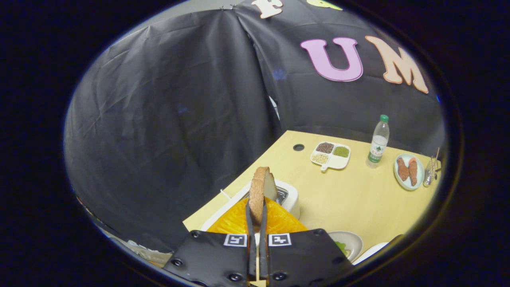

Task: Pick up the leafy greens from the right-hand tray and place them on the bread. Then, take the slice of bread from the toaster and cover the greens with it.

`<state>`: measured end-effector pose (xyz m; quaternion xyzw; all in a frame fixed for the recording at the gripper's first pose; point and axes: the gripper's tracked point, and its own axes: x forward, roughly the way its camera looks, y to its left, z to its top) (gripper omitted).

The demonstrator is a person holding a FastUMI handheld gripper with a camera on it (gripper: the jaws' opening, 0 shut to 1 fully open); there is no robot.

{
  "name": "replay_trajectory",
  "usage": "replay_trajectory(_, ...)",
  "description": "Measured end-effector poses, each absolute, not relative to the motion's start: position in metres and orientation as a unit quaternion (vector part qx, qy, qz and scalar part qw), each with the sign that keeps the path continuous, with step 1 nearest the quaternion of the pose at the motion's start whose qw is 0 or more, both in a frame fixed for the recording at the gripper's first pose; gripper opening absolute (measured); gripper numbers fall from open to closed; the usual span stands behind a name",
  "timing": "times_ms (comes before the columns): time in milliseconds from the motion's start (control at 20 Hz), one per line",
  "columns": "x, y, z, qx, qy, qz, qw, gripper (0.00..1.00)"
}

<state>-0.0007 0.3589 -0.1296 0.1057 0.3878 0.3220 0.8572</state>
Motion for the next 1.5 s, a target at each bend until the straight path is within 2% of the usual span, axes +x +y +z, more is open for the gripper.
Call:
replay_trajectory(300, 0.001, 0.314, -0.117, 0.119, 0.372, 0.293, 0.873, 0.06)
replay_trajectory(700, -0.011, 0.249, -0.139, 0.150, 0.385, 0.230, 0.881, 0.06)
replay_trajectory(1100, -0.040, 0.225, -0.201, 0.178, 0.424, 0.197, 0.866, 0.06)
replay_trajectory(1500, -0.074, 0.211, -0.229, 0.202, 0.457, 0.190, 0.845, 0.06)
